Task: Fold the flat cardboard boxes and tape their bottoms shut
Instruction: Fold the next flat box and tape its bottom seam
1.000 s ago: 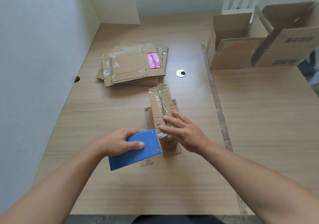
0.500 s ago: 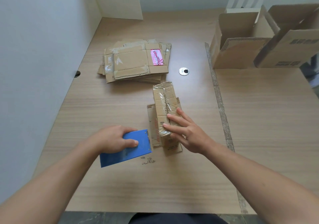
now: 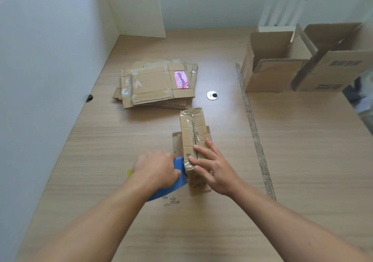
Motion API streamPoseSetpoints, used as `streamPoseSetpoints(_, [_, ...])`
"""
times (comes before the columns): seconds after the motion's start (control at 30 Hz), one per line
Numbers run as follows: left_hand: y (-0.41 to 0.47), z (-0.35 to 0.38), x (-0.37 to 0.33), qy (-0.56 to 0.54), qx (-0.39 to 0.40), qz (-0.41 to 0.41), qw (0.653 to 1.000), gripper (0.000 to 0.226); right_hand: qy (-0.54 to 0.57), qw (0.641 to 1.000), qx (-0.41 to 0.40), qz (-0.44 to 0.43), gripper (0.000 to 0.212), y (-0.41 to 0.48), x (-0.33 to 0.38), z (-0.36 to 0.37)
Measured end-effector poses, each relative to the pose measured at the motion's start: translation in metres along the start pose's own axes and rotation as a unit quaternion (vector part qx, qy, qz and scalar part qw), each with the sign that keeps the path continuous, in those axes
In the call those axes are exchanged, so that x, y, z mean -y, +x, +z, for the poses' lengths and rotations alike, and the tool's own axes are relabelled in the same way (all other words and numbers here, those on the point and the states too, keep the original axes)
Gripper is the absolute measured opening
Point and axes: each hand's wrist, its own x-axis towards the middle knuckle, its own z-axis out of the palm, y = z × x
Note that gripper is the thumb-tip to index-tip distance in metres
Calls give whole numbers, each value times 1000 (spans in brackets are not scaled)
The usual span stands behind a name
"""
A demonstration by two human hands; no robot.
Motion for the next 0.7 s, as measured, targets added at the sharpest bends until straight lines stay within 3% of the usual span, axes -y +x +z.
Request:
streamPoseSetpoints(0.17, [-3,14,-13,1,-28,-19,999,31,-13,999,-27,35,24,2,15,0])
streamPoseSetpoints(0.27, [-10,30,-3,-42,-49,-21,998,39,-63,989,-60,116,43,3,31,5])
streamPoseSetpoints(0.37, [-13,45,16,-59,-61,-43,995,46,-108,971,-94,192,42,6,40,14])
streamPoseSetpoints(0.57, [-13,78,55,-140,-36,-101,984,63,-8,947,-153,282,47,-6,35,4])
streamPoseSetpoints(0.7, [-9,101,63,-170,-25,-105,980,70,6,955,-126,268,48,-14,31,-9])
